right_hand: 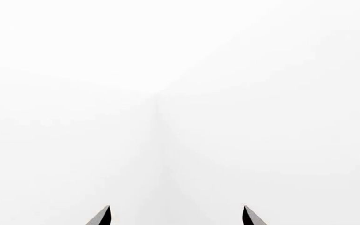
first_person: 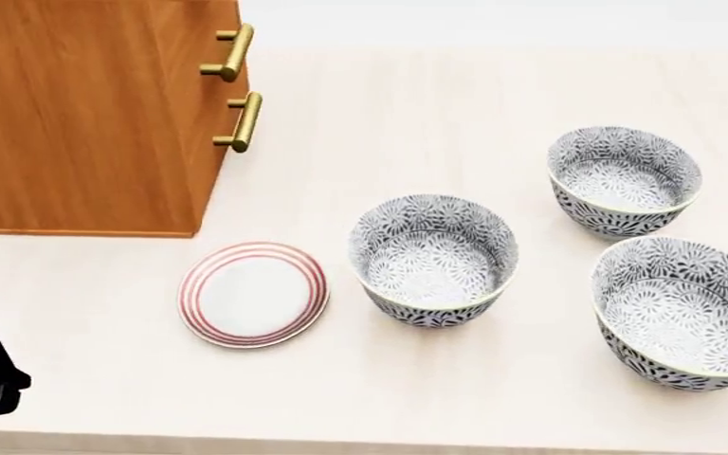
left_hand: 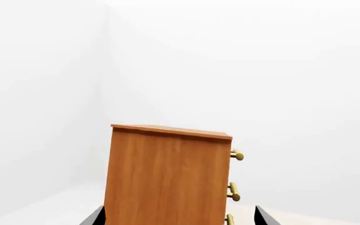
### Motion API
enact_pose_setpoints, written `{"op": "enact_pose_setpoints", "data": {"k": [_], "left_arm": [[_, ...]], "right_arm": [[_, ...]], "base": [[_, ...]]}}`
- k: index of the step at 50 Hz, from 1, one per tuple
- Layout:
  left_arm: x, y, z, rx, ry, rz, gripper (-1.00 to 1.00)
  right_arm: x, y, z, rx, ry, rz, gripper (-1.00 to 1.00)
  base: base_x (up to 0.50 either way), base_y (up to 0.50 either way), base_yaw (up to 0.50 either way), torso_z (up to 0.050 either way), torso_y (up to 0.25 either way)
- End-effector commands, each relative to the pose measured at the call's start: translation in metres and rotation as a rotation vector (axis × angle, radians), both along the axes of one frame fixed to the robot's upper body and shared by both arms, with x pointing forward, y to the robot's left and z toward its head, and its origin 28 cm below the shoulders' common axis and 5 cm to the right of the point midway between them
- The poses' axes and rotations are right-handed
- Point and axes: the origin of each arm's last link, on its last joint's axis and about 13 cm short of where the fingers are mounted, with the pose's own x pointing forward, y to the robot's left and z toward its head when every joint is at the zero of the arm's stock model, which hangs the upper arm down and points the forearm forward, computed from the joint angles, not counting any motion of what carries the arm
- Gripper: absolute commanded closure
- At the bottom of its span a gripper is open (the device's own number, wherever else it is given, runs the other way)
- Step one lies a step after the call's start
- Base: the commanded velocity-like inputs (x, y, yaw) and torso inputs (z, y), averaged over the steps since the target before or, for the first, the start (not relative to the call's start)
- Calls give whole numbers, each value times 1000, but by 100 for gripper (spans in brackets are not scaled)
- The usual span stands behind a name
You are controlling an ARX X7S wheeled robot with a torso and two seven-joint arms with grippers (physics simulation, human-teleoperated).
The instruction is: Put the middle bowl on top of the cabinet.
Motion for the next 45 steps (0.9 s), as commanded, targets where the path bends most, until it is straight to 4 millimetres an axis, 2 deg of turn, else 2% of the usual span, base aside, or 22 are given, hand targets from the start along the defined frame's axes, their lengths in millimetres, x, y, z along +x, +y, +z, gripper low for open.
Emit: {"op": "enact_pose_setpoints", "data": {"k": [1,7,23,37,45], "left_arm": [[0,1,2,-16,1,-7,-100],[1,-1,0,-12,6,-15,-100],[-2,-1,2,-16,4,-22,-100],[-6,-1,6,-31,4,-35,-100],[-7,-1,7,-34,2,-37,-100]], "right_arm": [[-1,0,1,3,-2,-15,-100],[1,0,1,3,3,-5,-100],[-3,2,4,-6,14,-35,-100],[-8,2,8,-29,25,-32,-100],[-7,2,8,-34,22,-27,-100]], "base": [[0,0,0,0,0],[22,0,0,0,0],[500,-26,0,0,0],[1,0,0,0,0],[459,0,0,0,0]]}}
